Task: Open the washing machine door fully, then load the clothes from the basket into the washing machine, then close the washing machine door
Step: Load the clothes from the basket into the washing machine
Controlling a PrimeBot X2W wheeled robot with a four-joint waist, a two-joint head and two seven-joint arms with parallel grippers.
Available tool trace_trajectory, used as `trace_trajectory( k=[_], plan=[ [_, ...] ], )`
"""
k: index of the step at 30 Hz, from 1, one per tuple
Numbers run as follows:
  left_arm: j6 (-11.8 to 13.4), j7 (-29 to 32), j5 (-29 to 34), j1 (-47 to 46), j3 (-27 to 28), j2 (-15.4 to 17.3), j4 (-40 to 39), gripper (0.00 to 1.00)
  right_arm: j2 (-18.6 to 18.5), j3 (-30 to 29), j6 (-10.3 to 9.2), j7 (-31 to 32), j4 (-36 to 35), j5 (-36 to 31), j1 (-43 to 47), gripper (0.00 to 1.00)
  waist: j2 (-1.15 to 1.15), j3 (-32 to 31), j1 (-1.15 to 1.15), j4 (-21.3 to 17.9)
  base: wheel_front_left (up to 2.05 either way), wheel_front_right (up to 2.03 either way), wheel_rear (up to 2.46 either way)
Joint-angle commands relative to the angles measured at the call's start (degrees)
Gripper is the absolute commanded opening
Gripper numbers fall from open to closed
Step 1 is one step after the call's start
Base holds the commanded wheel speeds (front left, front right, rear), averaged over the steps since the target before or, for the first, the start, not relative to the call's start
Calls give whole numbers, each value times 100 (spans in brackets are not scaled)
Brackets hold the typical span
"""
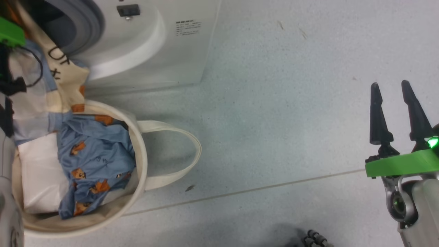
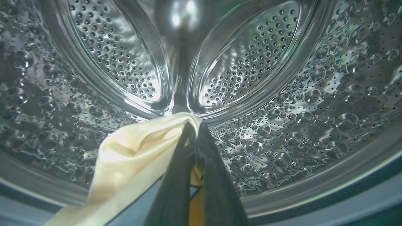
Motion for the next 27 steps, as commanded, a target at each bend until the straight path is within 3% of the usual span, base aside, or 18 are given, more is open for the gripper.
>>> trace_trajectory(
  k=[1, 9, 22, 23, 24, 27],
  plan=[
    [5, -33, 82, -207, 122, 290, -170, 0, -47, 24, 3, -70, -186, -36, 176, 100, 0, 72, -1, -29, 0, 0, 0],
    [22, -33, 555, -559, 391, 214, -699, 0, 21, -79, 3, -70, -340, -70, 229, 100, 0, 240, -1, -143, 0, 0, 0],
    [137, -33, 996, -829, 465, 94, 108, 0, 134, -30, 3, -70, -344, -67, 158, 100, 0, 343, -1, -283, 0, 0, 0],
    [131, -33, 1012, -839, 472, 86, 113, 59, 141, -28, 3, -70, -340, -66, 147, 100, 0, 342, -1, -286, 0, 0, 0],
    [121, -34, 1030, -837, 466, 72, 152, 100, 151, -24, 3, -70, -334, -68, 136, 100, 0, 340, -1, -285, 0, 0, 0],
    [96, -34, 1009, -834, 487, 14, 407, 100, 179, 14, 3, -70, -305, -65, 101, 100, 0, 308, -1, -257, 0, 0, 0]
  ],
)
